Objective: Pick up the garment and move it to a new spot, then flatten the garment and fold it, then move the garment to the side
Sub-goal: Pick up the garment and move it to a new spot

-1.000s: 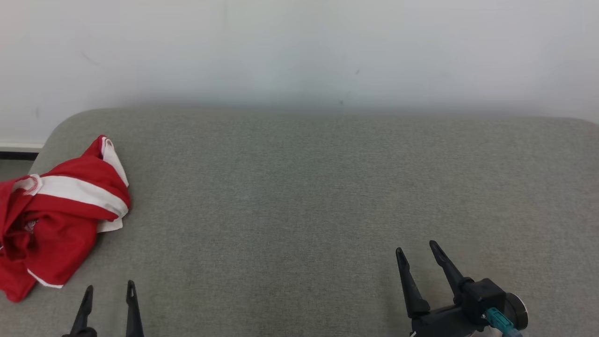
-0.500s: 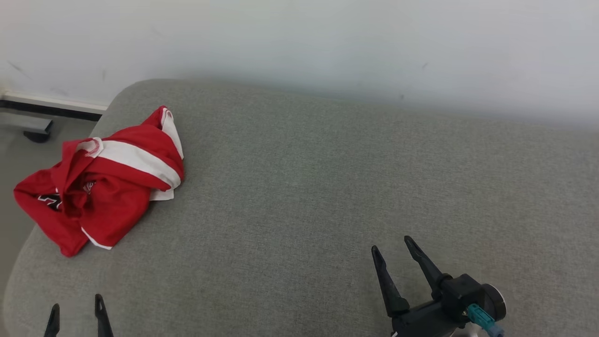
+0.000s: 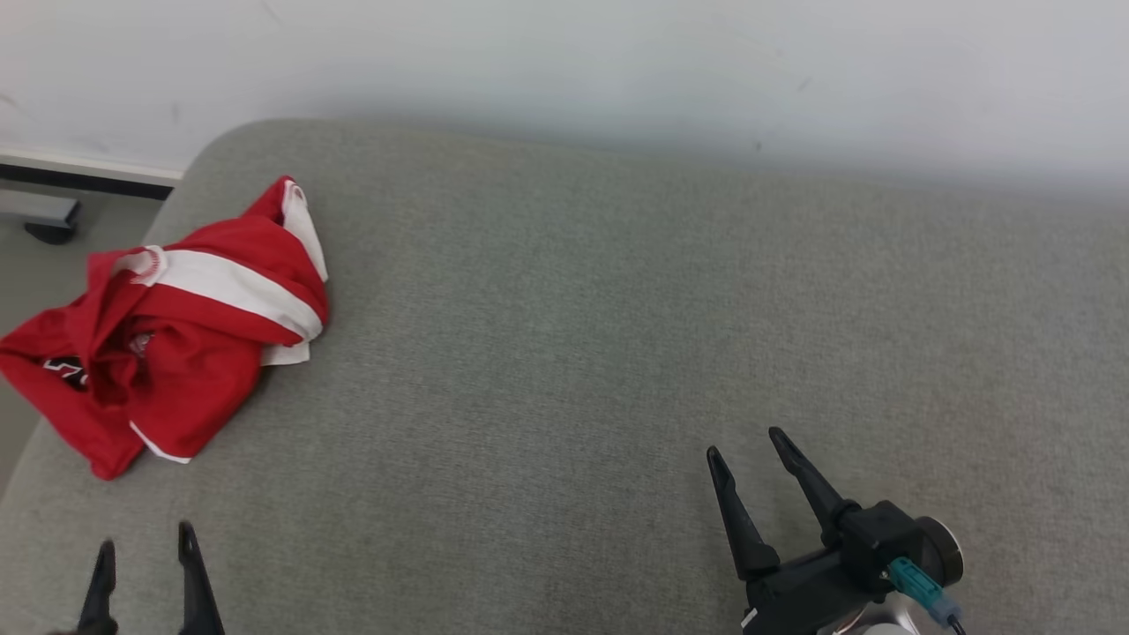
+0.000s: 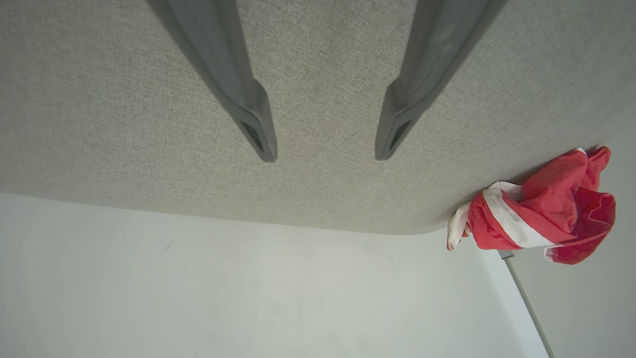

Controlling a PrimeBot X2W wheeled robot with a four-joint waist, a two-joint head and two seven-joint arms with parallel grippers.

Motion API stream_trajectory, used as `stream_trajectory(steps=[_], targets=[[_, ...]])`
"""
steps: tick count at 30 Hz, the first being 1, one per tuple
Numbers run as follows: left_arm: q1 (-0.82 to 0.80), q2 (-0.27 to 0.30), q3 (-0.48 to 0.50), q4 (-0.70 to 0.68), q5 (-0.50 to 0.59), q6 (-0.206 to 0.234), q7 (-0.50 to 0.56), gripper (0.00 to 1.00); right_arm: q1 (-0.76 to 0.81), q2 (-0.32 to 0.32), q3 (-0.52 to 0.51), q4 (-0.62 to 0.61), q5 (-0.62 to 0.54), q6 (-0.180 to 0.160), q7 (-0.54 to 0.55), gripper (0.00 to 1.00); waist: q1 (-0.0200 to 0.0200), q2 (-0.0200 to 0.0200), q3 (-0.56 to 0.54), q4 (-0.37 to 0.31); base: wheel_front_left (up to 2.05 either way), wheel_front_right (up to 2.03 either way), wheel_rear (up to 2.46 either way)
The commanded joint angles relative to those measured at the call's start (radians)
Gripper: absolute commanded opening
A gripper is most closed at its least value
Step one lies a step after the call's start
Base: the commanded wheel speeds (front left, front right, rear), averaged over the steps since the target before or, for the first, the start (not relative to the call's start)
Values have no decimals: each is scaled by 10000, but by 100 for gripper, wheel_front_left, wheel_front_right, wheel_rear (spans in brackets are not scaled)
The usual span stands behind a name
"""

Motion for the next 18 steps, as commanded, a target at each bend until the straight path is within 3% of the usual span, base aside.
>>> stream_trajectory(steps=[1,9,13,18], targets=[[-390,177,62,114,-115,-117,-35,100,-99,-61,-4,-40,15,33,-5,100,0,0,424,-339,0,0,0],[-2607,1402,-123,701,78,-498,-33,100,-405,-247,-136,-162,61,33,-5,100,0,0,1418,-731,0,0,0],[-3880,2306,-280,1651,147,-532,-35,100,-622,-258,-85,-247,-8,33,-5,100,0,0,1941,-879,0,0,0],[-5092,2952,-388,2782,-2,-567,7,100,-844,-310,-52,-280,2,33,-5,100,0,0,2390,-1001,0,0,0]])
